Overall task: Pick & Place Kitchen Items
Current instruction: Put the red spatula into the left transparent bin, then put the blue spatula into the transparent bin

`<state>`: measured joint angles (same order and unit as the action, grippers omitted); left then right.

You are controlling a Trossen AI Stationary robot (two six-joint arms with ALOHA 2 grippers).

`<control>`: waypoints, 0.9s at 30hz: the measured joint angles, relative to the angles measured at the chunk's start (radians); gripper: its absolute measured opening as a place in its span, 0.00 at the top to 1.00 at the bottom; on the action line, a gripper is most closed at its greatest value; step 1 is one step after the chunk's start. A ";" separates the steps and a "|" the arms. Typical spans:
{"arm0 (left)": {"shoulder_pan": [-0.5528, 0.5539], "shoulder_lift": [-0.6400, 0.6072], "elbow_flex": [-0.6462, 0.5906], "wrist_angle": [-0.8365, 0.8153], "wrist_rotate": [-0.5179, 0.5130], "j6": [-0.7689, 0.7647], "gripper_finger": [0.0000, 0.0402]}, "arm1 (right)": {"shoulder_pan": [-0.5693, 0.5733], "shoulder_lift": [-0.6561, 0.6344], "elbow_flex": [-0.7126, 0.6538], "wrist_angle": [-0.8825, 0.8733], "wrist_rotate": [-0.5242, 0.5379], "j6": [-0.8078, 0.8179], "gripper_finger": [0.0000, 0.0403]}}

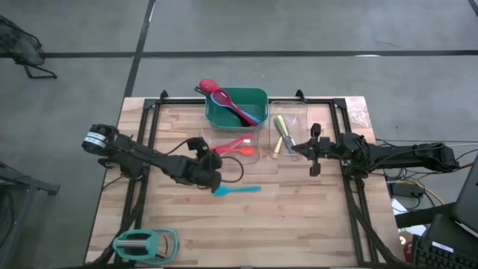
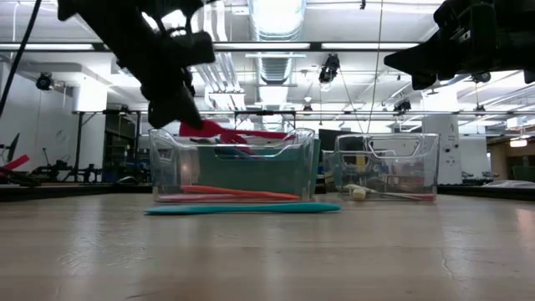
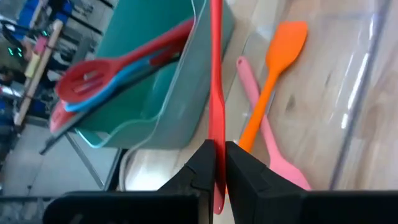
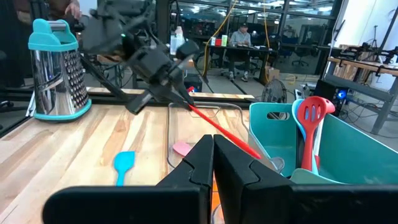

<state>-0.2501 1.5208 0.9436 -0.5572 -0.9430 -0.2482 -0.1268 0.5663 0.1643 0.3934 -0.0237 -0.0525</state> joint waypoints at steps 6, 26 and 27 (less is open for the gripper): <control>0.020 0.000 -0.020 0.010 0.029 -0.061 0.93 | 0.000 0.000 0.000 0.000 0.000 0.000 0.98; -0.012 0.000 -0.017 0.078 0.060 -0.092 0.68 | 0.000 -0.001 0.000 0.000 0.000 0.000 0.98; -0.026 0.000 -0.011 0.086 0.088 -0.090 0.68 | 0.000 -0.001 0.000 0.000 0.000 0.000 0.98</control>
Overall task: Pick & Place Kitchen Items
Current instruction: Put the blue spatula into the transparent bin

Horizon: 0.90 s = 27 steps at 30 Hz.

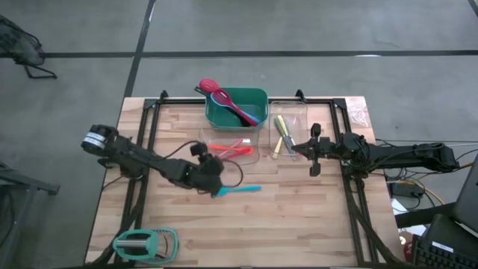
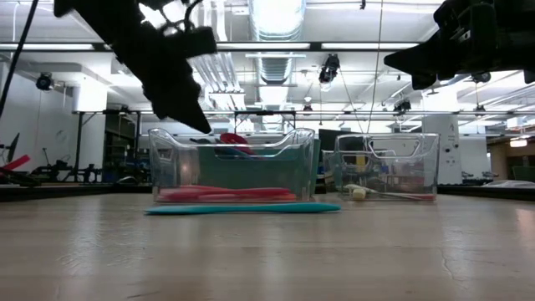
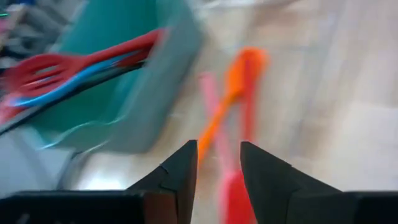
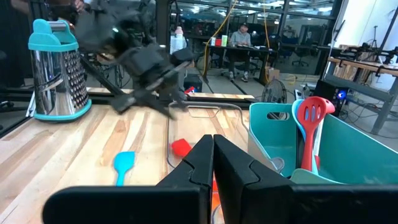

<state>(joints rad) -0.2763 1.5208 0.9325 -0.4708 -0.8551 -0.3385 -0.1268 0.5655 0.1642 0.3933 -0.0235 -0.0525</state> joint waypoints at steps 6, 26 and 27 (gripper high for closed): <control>-0.126 0.000 0.025 0.084 0.086 0.041 0.67 | 0.000 0.000 0.000 0.000 0.000 0.000 0.98; -0.221 0.000 -0.147 0.271 0.333 -0.155 0.58 | 0.000 0.000 0.000 0.000 0.000 0.000 0.98; -0.221 0.000 -0.157 0.283 0.334 -0.160 0.55 | 0.000 0.000 0.000 0.000 0.000 0.000 0.98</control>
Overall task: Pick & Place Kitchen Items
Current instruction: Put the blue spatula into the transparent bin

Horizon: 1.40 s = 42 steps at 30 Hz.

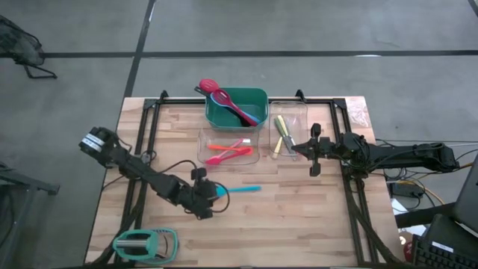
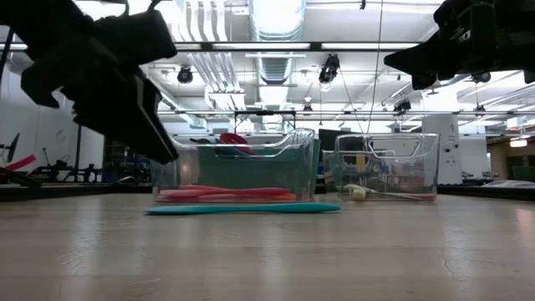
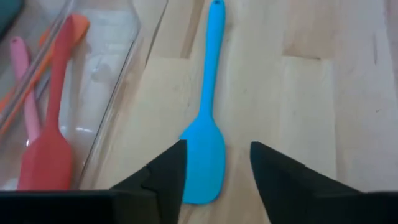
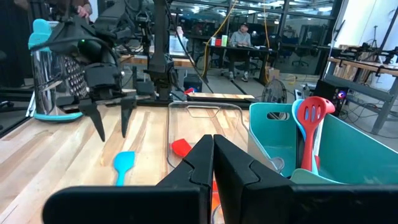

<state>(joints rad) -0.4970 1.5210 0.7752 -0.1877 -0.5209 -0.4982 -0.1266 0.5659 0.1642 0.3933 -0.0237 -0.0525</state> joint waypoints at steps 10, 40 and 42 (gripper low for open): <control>0.024 0.000 -0.099 0.143 0.000 -0.013 0.31 | 0.000 0.000 0.000 0.000 0.000 0.000 0.98; 0.064 0.180 -0.058 0.202 -0.025 0.026 0.31 | 0.000 0.000 0.000 0.000 0.000 0.000 0.98; 0.080 0.180 -0.061 0.193 0.024 0.010 0.31 | 0.000 0.000 0.000 0.000 0.000 0.000 0.98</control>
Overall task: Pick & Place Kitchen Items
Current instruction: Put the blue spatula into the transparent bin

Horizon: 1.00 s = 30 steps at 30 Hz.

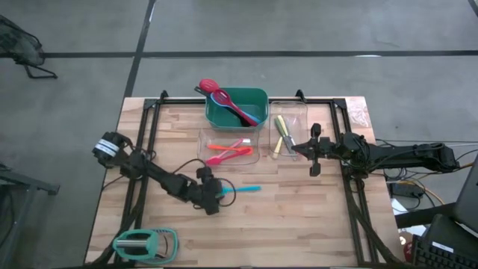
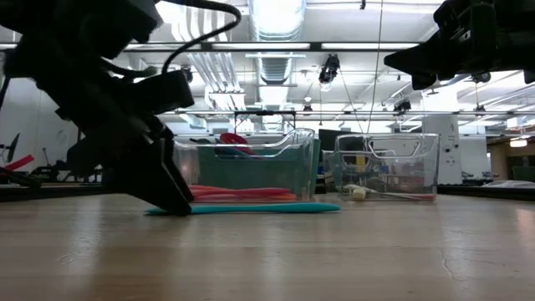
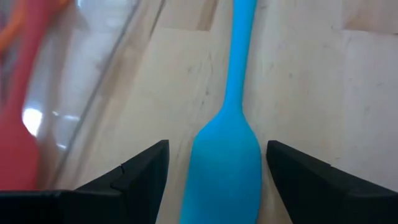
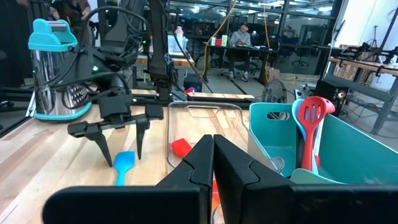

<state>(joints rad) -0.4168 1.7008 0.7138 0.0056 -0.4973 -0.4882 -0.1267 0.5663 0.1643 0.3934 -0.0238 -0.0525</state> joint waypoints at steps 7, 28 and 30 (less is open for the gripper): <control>0.047 0.002 -0.016 -0.004 0.134 -0.040 0.32 | 0.000 0.000 0.000 0.000 0.000 0.000 0.98; 0.041 -0.001 -0.006 0.021 0.210 0.053 0.97 | 0.000 0.000 0.000 0.000 0.000 0.000 0.98; 0.039 -0.002 0.002 0.027 0.212 0.063 0.99 | 0.000 0.000 0.000 0.000 0.000 0.000 0.98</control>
<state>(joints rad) -0.3774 1.6993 0.7155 0.0328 -0.2848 -0.4254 -0.1268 0.5659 0.1642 0.3935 -0.0235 -0.0525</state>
